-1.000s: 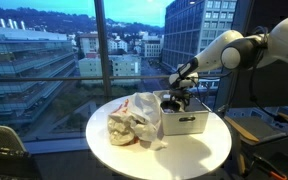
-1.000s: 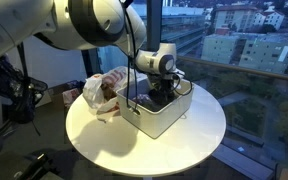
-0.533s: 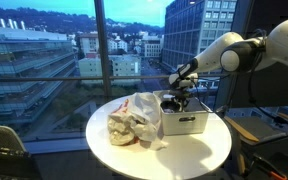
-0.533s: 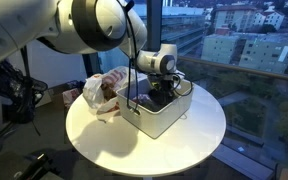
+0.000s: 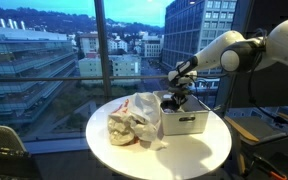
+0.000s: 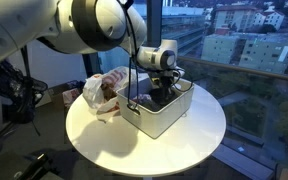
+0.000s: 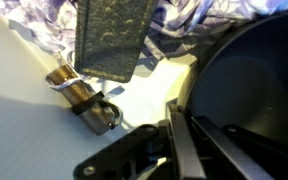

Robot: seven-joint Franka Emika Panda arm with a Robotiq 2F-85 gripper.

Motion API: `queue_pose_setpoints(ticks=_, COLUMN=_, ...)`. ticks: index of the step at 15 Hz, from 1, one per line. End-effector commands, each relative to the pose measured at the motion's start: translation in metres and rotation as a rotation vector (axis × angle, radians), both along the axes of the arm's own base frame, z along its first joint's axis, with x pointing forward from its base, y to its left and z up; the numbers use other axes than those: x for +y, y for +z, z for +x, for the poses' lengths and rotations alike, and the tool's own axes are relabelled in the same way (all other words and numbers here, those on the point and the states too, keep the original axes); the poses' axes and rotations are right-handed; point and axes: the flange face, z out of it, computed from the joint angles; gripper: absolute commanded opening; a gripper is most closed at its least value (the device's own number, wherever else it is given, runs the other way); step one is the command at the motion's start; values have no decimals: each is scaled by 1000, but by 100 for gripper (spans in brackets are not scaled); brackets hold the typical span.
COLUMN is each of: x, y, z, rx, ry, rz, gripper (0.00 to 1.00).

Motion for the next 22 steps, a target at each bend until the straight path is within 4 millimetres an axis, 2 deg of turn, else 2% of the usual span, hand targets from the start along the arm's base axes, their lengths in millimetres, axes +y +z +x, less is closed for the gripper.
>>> queue_pose_setpoints(ticks=1, x=1, y=12, z=5, rx=3, ry=-16, rz=12, gripper=1)
queue_pose_setpoints(ticks=7, x=21, y=47, z=-10, rx=209, ry=-16, rz=-45, gripper=2)
queue_pose_setpoints(ticks=10, x=33, y=62, z=-20, rx=325, ry=-72, rz=-169, gripper=2)
queue_pose_setpoints(ticks=14, x=57, y=95, z=-30, rx=427, ry=-129, rz=-338, gripper=2)
queue_pose_setpoints(ticks=22, x=110, y=193, z=-63, rx=545, ry=-133, rz=-577, gripper=2)
